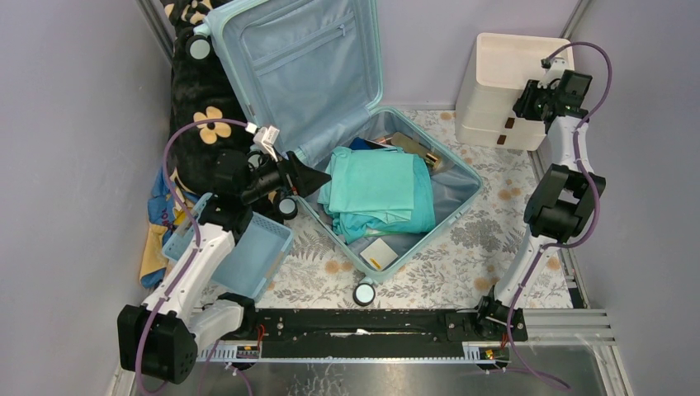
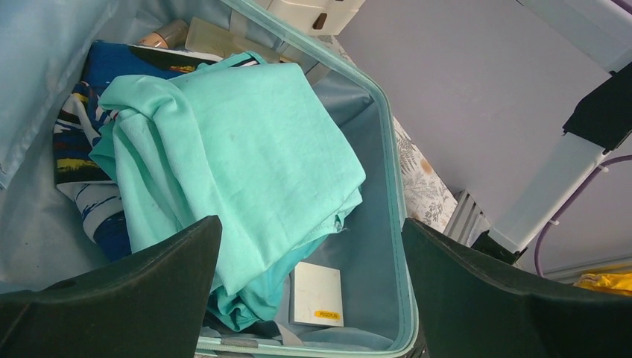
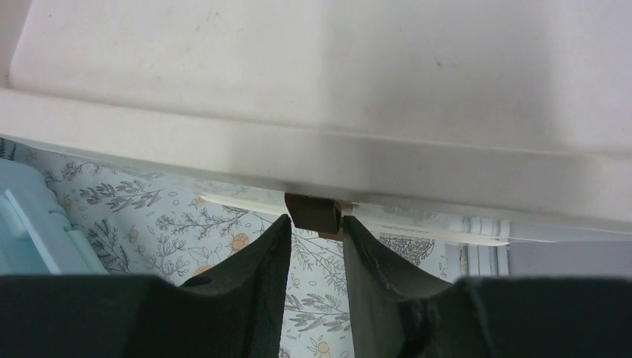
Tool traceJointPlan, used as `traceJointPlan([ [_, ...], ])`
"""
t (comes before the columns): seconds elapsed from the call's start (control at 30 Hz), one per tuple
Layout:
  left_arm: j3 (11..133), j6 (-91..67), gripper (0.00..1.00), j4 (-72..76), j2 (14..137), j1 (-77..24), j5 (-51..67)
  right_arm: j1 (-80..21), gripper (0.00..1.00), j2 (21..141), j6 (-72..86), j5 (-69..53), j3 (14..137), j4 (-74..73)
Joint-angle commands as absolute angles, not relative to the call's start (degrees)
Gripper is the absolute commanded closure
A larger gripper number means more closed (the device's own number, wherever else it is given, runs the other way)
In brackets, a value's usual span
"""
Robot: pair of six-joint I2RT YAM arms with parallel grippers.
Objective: Open, take out, and arrange the luggage
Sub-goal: Open the luggage at the center of the board, then open the drawer in the storage box.
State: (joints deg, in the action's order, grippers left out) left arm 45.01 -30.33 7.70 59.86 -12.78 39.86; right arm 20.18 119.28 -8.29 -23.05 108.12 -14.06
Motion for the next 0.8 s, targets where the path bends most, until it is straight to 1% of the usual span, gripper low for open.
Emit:
traceJointPlan([
  [0.0, 47.1, -31.1, 0.02, 11.9, 60.3, -13.0, 39.8, 19.9, 0.62, 119.7, -7.3, -22.2, 111.6, -11.6],
  [0.13, 47.5, -31.3, 0.02, 12.0, 60.8, -13.0, 39.9, 19.8, 0.62, 120.4, -7.1, -22.0, 112.3, -11.2],
  [0.2, 47.7, -31.5, 0.02, 12.0, 61.0, -13.0, 39.9, 19.9, 0.68, 120.9, -7.0, -22.0, 113.0, -11.3],
  [0.37, 47.9, -31.8, 0.02, 12.2, 61.3, -13.0, 40.0, 19.8, 0.77, 121.5, -7.3, -22.2, 113.5, -11.5],
  [0.5, 47.8, -32.0, 0.02, 12.5, 61.7, -13.1, 39.9, 19.8, 0.87, 121.1, -7.8, -22.6, 113.2, -11.9],
  [0.77, 48.2, -31.9, 0.02, 12.5, 61.7, -13.0, 40.5, 19.8, 0.94, 115.4, -10.1, -24.1, 106.2, -11.1],
])
